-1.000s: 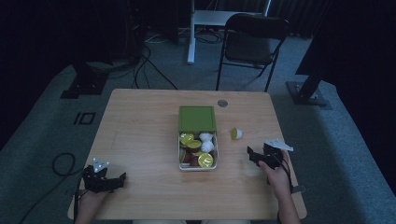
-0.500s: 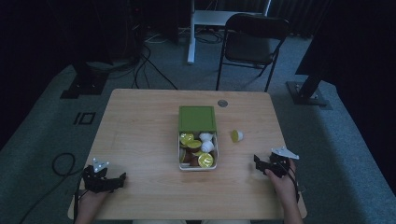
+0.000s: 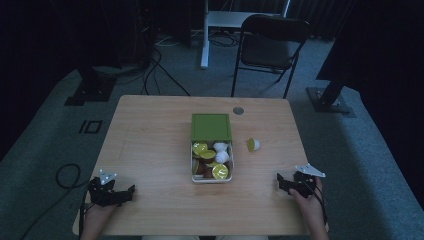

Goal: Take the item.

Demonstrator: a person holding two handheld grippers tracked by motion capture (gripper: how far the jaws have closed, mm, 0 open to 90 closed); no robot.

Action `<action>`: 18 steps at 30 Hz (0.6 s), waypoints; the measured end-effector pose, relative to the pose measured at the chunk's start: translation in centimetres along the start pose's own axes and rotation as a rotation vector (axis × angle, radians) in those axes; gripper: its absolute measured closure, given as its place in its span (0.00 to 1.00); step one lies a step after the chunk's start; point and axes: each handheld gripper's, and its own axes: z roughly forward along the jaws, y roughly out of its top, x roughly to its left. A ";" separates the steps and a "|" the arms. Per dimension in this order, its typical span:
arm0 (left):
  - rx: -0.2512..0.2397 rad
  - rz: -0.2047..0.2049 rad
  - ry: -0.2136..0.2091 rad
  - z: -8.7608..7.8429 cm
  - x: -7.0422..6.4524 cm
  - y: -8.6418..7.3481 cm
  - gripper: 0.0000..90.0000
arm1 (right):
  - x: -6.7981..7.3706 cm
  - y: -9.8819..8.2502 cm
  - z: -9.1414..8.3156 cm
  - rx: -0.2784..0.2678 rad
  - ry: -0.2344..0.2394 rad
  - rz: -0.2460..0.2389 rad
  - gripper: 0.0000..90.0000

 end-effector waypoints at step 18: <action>0.000 0.000 0.000 0.0 0.0 0.0 0.00 | 0.1 -0.8 -0.7 0.047 0.051 -0.033 0.15</action>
